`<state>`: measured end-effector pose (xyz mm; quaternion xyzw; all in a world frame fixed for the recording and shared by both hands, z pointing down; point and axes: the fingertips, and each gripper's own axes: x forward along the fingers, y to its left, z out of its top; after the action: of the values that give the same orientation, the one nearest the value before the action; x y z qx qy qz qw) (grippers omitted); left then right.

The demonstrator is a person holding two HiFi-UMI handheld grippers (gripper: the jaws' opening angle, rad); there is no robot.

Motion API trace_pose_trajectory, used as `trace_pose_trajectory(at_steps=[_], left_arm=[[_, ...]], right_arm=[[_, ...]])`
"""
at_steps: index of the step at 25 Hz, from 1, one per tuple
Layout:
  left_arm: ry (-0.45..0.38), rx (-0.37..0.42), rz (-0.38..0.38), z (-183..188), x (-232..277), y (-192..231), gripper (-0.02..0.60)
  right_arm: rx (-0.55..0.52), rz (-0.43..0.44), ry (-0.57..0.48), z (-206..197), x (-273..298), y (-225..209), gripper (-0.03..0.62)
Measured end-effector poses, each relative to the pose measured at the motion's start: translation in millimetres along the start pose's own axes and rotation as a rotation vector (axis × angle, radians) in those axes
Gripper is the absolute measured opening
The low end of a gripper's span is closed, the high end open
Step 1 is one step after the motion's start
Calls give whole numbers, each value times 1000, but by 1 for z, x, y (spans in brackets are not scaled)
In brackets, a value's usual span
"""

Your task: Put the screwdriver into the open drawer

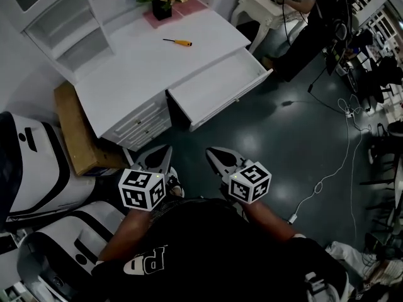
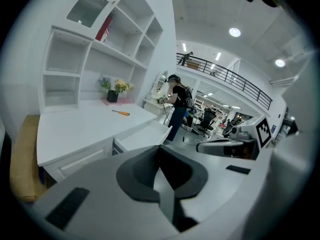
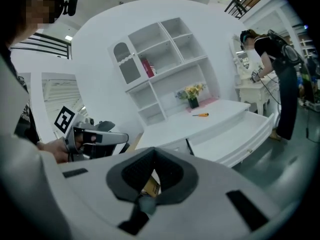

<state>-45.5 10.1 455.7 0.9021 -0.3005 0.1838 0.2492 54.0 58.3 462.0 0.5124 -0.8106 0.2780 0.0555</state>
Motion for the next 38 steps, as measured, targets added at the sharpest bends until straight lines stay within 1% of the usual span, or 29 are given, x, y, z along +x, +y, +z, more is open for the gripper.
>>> trace_pose_trajectory(at_steps=[5,8,18,22,26,33,38], left_arm=[[-14,36,-24,34,11,25,11],[-8,51,-38,47,17,43,11],[9,107,-82,75,29,100,11],[3,99,-94,83,32,114,11],[8,104,-105,83,35,123,11],[11,90,-95,82,42,131,11],[-7,76,-58,91,50,139,11]], right_arm=[[-12,-26,-16,27,28,-5,9],[-16,-46,-18,38,46,-8,9],[-24,-109,-20,63,102,-9,9],[-29,-124,2,66,112,-7,9],[-38,-142,10,73,119,-10,9],[-56,-127,35,77,130,-16,9],[-53,-89,48,84,141,-28,9]])
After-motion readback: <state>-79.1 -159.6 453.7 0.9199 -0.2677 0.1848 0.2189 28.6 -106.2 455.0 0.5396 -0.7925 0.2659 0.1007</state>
